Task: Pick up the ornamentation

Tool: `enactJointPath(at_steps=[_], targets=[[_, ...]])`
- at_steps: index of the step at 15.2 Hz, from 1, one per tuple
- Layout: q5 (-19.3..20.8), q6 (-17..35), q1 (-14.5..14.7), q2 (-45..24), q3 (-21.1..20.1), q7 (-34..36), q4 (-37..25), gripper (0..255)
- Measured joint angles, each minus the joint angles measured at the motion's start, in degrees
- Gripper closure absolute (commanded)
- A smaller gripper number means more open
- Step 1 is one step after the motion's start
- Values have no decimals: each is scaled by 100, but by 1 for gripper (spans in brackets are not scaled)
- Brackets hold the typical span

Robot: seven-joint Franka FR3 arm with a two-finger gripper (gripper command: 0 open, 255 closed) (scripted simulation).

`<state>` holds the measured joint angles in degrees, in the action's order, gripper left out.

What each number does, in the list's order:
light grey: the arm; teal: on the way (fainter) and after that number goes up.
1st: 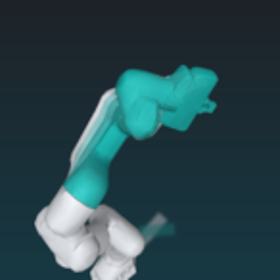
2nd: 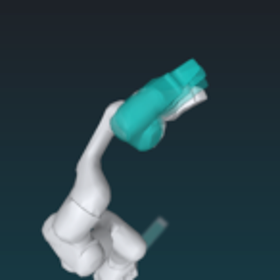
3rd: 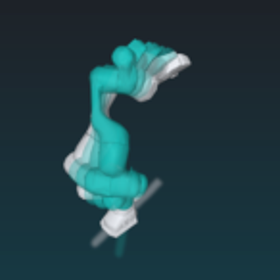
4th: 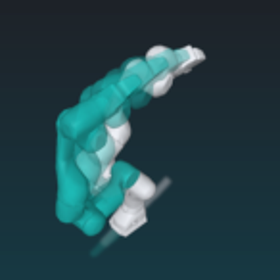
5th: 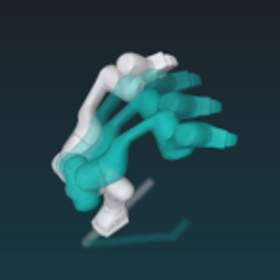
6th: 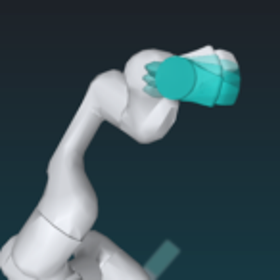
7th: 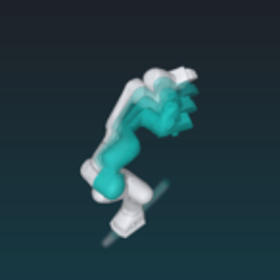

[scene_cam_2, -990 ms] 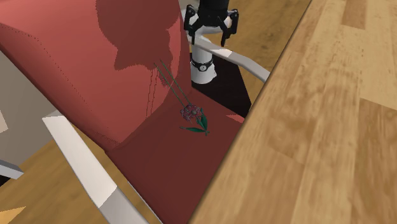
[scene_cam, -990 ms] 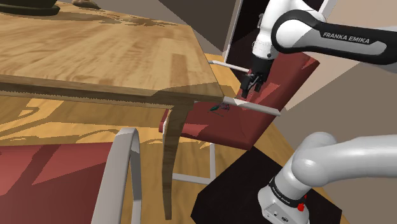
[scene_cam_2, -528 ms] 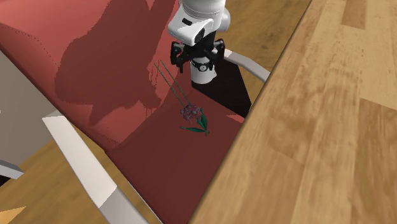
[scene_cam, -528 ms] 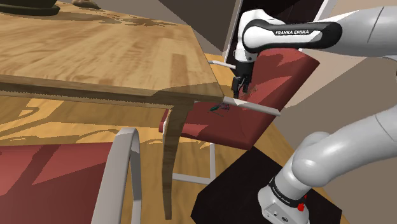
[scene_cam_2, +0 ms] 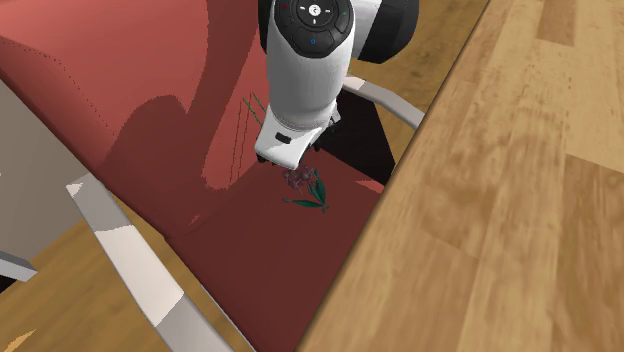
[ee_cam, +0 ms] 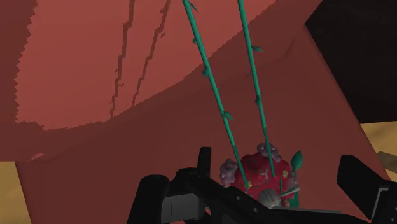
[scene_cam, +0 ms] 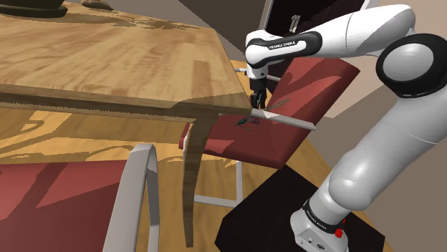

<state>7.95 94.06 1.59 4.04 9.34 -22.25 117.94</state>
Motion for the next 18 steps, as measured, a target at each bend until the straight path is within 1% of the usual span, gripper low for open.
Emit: enactJointPath(at_steps=[7, 8, 18], targets=[[-8, 475, -14, -277, 22, -39, 258, 0], [-8, 505, -14, -284, 22, -36, 282, 255], [-9, 521, -15, -291, 23, -39, 290, 255]])
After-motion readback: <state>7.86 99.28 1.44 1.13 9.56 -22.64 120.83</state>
